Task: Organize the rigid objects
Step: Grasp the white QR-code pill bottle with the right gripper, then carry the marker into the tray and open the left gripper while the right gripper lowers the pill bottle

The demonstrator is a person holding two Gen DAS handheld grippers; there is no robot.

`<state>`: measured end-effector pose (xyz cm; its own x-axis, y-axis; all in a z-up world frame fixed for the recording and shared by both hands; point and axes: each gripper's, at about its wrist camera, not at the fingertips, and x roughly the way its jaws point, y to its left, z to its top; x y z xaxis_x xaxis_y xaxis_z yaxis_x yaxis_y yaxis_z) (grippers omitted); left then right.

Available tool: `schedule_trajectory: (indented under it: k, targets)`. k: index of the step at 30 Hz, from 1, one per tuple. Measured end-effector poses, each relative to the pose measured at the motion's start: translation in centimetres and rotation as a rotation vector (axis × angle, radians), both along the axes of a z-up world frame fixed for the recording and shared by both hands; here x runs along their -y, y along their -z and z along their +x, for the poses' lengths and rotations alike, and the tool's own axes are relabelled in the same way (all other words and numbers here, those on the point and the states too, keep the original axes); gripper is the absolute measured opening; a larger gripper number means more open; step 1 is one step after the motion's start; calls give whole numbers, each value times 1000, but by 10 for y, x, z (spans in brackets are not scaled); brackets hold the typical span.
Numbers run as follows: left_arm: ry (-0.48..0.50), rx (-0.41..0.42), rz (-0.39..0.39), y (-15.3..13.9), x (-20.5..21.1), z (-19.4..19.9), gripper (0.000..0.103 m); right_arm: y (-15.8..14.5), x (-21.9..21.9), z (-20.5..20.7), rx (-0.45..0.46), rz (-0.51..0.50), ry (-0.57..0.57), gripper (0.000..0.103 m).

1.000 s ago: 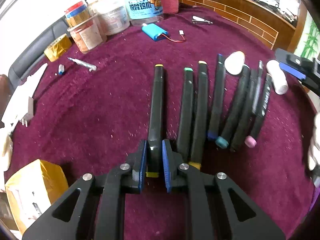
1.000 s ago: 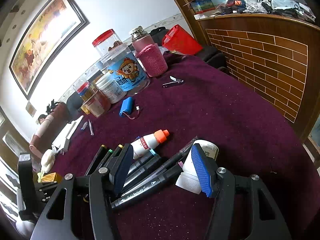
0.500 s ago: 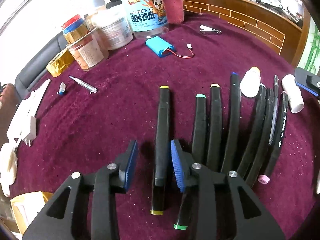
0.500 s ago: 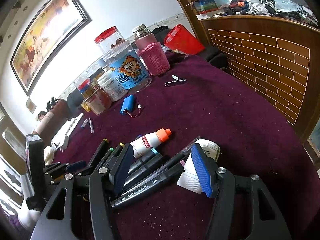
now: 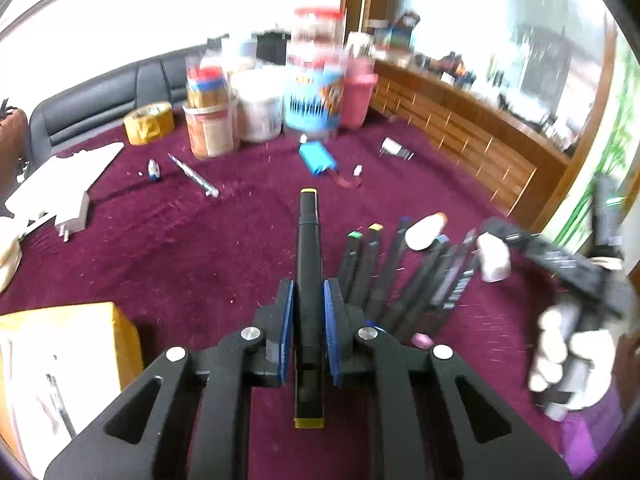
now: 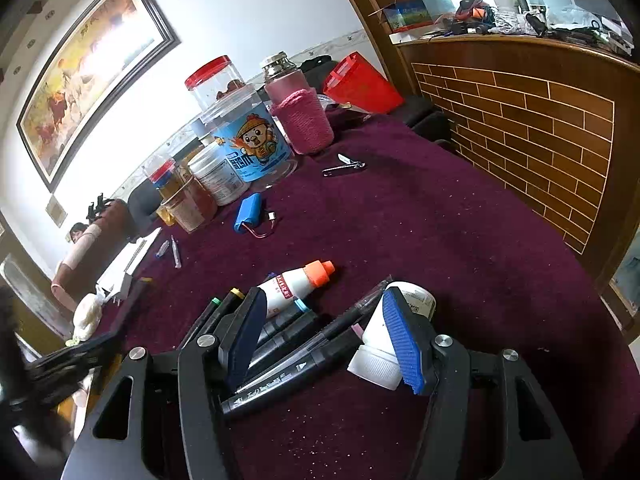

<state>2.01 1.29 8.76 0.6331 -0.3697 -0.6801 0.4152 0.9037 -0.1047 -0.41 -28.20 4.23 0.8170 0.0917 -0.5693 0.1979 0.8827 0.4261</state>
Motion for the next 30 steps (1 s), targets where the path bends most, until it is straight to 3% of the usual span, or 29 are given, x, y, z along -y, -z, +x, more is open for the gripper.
schedule_trajectory:
  k: [7, 13, 23, 30]
  targets:
    - [-45, 37, -217, -29, -49, -53, 12, 0, -2, 0, -3, -39, 18, 55]
    - [-130, 61, -325, -35, -96, -90, 12, 1, 1, 0, -11, -71, 55, 56]
    - [-213, 73, -430, -29, -166, -136, 12, 1, 25, -17, -35, 12, 160, 56]
    - [-275, 64, -479, -19, -206, -145, 12, 11, 25, -12, -198, 31, 120, 56]
